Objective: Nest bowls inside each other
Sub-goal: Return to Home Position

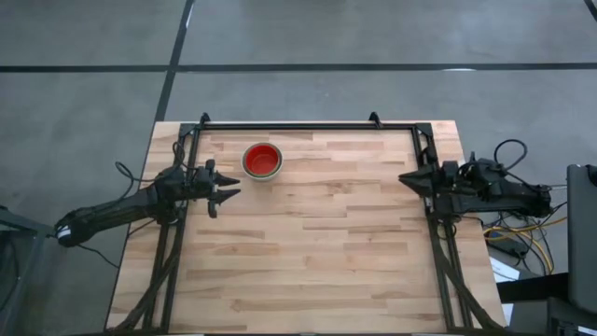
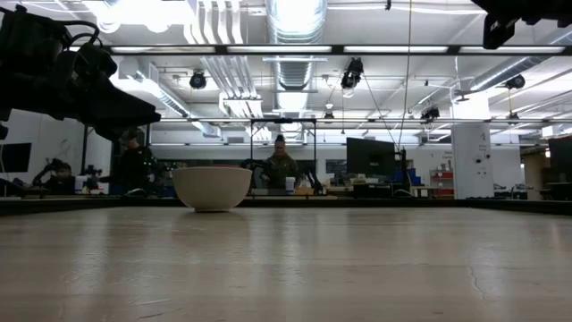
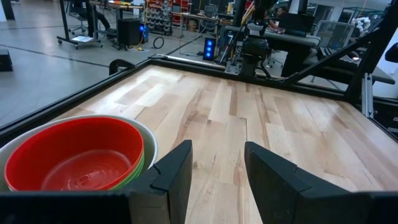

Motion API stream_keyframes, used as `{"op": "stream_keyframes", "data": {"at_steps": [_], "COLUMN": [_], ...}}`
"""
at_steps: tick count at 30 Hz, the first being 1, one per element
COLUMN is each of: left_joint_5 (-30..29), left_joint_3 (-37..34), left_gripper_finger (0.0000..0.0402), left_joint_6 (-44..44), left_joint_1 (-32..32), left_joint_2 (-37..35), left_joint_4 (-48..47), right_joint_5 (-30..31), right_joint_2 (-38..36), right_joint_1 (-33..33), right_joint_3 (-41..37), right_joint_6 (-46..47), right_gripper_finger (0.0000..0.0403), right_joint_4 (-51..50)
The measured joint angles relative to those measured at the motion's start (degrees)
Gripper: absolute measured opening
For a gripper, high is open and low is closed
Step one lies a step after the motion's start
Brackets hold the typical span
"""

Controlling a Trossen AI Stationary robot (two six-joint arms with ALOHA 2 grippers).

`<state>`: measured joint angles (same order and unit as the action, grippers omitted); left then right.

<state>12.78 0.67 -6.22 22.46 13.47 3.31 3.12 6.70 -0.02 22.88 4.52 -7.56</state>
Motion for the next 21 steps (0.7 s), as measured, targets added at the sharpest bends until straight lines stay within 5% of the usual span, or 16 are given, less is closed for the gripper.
{"op": "stream_keyframes", "data": {"at_steps": [21], "left_joint_5": [0.0], "left_joint_3": [0.0], "left_gripper_finger": [0.0152], "left_joint_6": [0.0], "left_joint_1": [0.0], "left_joint_2": [0.0], "left_joint_4": [0.0], "right_joint_5": [0.1], "right_joint_2": [-5.0], "right_joint_1": [0.0], "right_joint_3": [-13.3], "right_joint_6": [5.0], "right_gripper_finger": [0.0034], "right_joint_4": [11.4]}}
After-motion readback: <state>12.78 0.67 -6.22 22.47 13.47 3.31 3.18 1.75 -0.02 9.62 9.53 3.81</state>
